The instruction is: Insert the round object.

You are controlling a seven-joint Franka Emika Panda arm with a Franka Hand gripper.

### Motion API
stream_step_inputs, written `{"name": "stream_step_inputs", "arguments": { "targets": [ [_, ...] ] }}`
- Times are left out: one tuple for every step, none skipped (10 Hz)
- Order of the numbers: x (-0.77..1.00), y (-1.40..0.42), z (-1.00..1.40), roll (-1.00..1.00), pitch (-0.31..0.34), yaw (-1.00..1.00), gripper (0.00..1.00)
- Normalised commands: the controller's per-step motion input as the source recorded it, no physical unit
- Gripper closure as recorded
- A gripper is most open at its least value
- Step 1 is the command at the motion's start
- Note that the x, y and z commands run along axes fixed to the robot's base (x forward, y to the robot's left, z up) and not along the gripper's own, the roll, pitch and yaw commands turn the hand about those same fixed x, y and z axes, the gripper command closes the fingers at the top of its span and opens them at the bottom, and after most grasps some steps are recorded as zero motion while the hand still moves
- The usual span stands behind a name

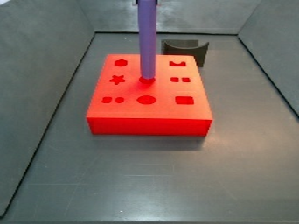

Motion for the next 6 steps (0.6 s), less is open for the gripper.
{"name": "stream_step_inputs", "arguments": {
  "targets": [
    [0.0, 0.03, -0.23, 0.08, -0.074, -0.03, 1.0],
    [-0.01, 0.0, -0.18, 0.02, -0.079, -0.06, 1.0],
    [0.0, -0.04, -0.08, 0.0, -0.06, -0.01, 1.0],
    [0.0, -0.01, -0.15, 0.0, -0.073, 0.0, 1.0],
    [0.0, 0.0, -0.24, 0.05, -0.077, 0.0, 1.0],
    [0.02, 0.0, -0.25, 0.07, -0.076, -0.01, 1.0]
  ]
}}
